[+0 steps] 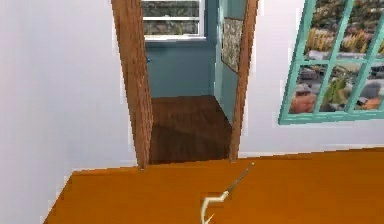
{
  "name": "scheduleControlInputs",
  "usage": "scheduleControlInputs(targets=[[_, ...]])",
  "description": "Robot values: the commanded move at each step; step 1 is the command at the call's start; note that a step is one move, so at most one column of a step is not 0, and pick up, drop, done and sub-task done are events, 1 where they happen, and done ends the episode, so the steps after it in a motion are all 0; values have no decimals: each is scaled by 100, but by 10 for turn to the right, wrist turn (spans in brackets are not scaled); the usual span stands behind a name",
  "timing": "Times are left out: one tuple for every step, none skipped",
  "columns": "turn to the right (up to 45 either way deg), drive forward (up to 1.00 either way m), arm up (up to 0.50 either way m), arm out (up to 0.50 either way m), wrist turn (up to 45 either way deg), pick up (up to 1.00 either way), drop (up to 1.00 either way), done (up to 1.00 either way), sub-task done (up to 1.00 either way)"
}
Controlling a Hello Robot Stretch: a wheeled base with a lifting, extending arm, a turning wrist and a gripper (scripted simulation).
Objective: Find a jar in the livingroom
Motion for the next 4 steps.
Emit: scheduleControlInputs(targets=[[0,30,0,0,0,0,0,0,0],[120,0,0,0,0,0,0,0,0],[0,30,0,0,0,0,0,0,0],[450,0,0,0,0,0,0,0,0]])
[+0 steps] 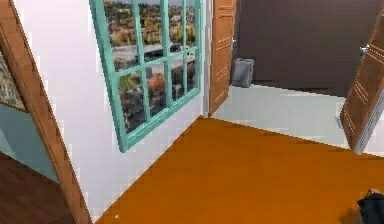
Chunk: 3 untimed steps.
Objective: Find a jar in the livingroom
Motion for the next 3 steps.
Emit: scheduleControlInputs(targets=[[240,0,0,0,0,0,0,0,0],[0,100,0,0,0,0,0,0,0],[30,0,0,0,0,0,0,0,0]])
